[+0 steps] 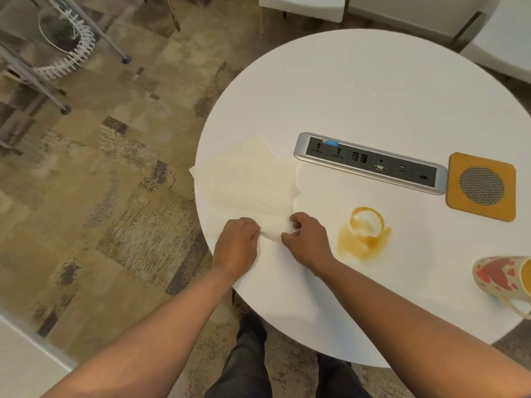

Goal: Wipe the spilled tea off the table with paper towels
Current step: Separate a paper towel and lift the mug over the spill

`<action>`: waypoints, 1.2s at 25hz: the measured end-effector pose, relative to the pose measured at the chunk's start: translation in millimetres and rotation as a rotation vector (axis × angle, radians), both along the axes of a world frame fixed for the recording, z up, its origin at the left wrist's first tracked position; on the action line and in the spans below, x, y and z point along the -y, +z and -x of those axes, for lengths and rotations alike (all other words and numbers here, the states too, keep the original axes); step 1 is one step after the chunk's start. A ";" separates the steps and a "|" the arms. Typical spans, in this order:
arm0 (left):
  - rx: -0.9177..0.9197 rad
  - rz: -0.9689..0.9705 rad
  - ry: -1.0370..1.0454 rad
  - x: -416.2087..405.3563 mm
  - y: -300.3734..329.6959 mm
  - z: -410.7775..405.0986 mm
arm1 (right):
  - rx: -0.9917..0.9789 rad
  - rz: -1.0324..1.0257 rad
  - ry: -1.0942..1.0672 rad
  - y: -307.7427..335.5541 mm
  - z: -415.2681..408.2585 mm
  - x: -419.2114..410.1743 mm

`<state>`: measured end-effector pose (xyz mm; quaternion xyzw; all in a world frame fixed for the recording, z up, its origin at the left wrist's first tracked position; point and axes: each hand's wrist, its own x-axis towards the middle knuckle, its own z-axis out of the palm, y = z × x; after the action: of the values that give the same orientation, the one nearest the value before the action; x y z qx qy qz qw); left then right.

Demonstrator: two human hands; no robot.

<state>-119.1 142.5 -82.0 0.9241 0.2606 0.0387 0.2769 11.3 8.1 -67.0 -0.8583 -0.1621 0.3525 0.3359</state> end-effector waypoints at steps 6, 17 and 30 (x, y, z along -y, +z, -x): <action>0.147 -0.083 0.122 -5.3 43.1 -16.2 | -0.252 -0.176 -0.244 9.3 -6.3 8.1; 0.297 0.828 0.216 -31.5 158.1 -62.8 | -0.593 -0.502 -0.349 46.0 -36.2 16.9; 0.076 1.610 0.281 29.3 155.7 -108.3 | -0.931 -0.823 -0.461 96.2 -67.9 108.4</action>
<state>-10.8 113.2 73.7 0.3988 0.3125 -0.0946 0.8570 79.3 -100.3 29.2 -0.4307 0.0661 0.5148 0.7383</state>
